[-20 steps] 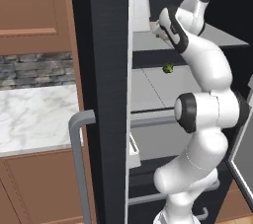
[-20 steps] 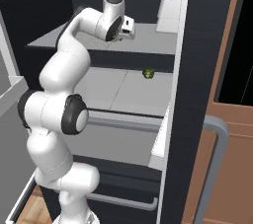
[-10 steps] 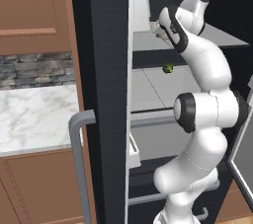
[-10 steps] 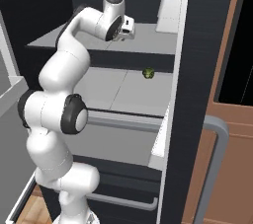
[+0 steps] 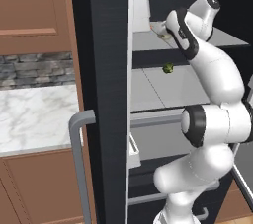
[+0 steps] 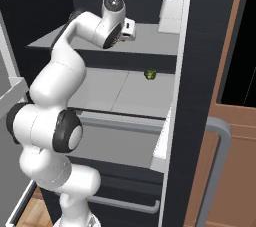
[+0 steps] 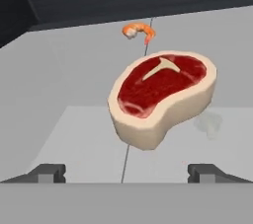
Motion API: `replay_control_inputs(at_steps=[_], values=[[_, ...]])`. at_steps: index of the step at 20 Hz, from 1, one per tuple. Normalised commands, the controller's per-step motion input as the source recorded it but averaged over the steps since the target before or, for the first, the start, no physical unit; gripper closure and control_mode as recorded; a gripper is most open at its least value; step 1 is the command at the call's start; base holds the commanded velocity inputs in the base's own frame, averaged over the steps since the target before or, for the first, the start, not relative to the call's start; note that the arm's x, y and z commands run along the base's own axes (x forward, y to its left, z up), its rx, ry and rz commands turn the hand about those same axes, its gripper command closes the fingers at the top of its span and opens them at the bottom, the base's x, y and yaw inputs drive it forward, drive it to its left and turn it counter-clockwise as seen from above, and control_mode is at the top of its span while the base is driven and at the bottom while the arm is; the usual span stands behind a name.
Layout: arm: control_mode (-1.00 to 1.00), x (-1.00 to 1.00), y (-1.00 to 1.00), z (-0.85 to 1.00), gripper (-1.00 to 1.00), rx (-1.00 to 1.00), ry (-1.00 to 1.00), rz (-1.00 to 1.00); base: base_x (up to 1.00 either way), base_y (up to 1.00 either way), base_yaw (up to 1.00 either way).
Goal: Transport the steak and lime to the fridge. Place the steak on the rack containing meat and place the lime on the rack containing the vegetable, ensuring meats and vegetables are on different racks.
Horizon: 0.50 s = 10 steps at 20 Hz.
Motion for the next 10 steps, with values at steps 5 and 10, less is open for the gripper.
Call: replay_control_inputs(at_steps=[5, 10], values=[[-1.00, -0.97, 0.00, 0.06, -1.00, 0.05, 0.00, -0.01, 0.00, 0.00, 0.00], [-1.00, -1.00, 0.00, 0.11, -1.00, -0.03, 0.02, -0.03, 0.00, 0.00, 0.00]])
